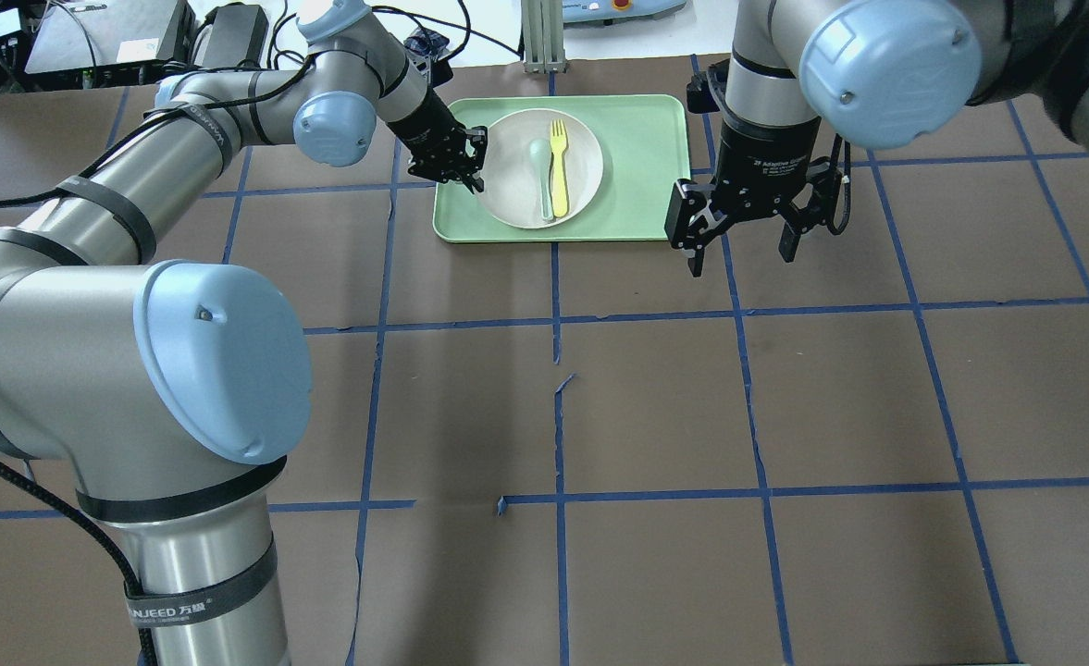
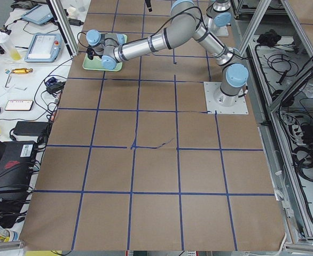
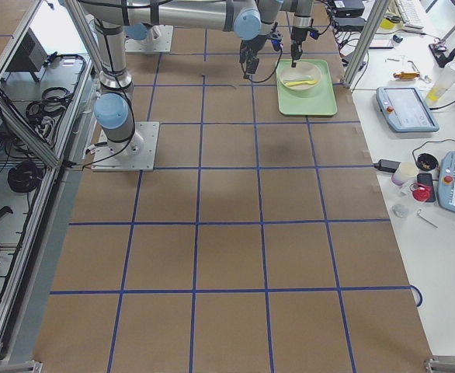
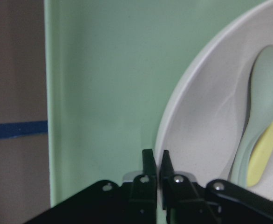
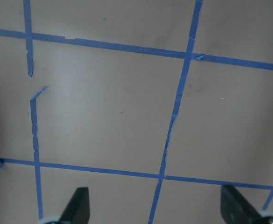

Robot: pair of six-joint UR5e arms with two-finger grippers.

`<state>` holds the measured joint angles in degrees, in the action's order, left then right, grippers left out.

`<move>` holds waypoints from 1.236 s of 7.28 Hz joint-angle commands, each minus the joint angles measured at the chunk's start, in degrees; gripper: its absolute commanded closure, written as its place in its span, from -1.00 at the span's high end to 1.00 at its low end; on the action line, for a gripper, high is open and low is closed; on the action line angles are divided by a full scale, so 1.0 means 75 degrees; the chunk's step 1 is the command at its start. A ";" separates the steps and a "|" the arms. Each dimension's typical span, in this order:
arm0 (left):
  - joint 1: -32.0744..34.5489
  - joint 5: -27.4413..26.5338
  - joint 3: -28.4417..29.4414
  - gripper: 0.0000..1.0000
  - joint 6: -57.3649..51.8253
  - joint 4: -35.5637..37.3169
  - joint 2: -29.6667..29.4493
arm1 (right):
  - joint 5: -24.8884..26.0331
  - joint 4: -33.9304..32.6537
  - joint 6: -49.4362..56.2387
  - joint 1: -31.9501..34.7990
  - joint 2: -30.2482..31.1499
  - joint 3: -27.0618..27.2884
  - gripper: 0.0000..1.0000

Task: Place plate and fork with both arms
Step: 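Lower the plate onto the tray and open the left gripper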

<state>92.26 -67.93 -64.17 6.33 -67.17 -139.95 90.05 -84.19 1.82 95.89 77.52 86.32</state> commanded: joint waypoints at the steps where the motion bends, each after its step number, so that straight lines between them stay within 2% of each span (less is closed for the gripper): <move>1: 0.0003 0.0022 -0.0046 0.82 0.0187 0.0307 0.0073 | -0.0007 -0.0036 -0.0043 0.0000 0.0000 -0.0014 1.00; 2: -0.0008 0.0022 -0.0023 1.00 0.0257 0.0308 0.0317 | -0.0065 -0.0060 -0.0055 0.0000 0.0000 -0.0025 1.00; 3: -0.0078 -0.0059 -0.0081 1.00 0.0234 0.0099 0.0714 | -0.0286 -0.0257 -0.0078 0.0000 0.0000 -0.0049 1.00; 4: -0.0322 -0.0315 -0.0116 1.00 0.0129 -0.0703 0.1182 | -0.0300 -0.0665 -0.0113 0.0000 0.0000 -0.0026 1.00; 6: -0.0792 -0.1707 -0.1048 1.00 -0.1012 -0.1890 0.2235 | -0.0289 -0.1112 -0.0418 0.0000 -0.0256 -0.0095 1.00; 7: -0.1002 -0.2733 -0.1471 1.00 -0.1542 -0.2382 0.2798 | -0.0300 -0.1555 -0.0430 0.0012 -0.0455 -0.0096 1.00; 8: -0.1155 -0.2999 -0.1615 1.00 -0.1710 -0.2990 0.3198 | -0.0300 -0.2268 -0.0500 0.0047 -0.0887 -0.0119 1.00; 9: -0.1482 -0.2978 -0.1628 1.00 -0.1723 -0.3194 0.3458 | -0.0300 -0.3133 -0.0500 0.0221 -0.1309 -0.0142 1.00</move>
<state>83.65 -88.61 -75.39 -5.39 -87.84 -117.18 87.82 -100.45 -1.71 96.44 71.47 85.46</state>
